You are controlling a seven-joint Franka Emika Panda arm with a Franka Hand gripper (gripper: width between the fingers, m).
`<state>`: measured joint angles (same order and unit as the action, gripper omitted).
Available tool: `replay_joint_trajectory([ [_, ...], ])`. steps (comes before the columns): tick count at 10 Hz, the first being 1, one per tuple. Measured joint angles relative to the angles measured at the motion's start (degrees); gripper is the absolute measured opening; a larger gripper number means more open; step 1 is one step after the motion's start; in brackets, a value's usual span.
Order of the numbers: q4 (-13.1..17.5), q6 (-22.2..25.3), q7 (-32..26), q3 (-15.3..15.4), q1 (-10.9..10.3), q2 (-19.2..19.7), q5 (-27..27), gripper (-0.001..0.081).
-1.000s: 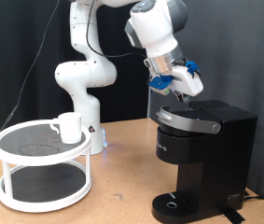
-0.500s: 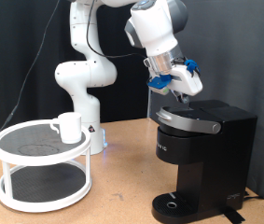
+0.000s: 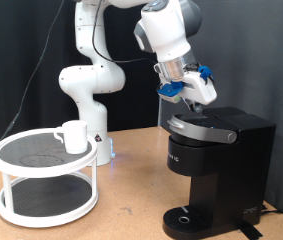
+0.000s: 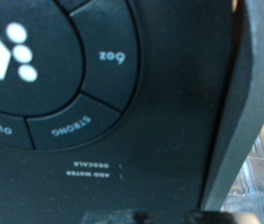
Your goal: Make a cup of coffee with the keurig machine
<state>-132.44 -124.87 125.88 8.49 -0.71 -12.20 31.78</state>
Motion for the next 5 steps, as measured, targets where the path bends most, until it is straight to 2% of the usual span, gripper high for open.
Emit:
replay_joint_trajectory([
  [5, -0.29, 0.17, 0.94, 0.01, 0.00, 0.43, -1.45, 0.0000],
])
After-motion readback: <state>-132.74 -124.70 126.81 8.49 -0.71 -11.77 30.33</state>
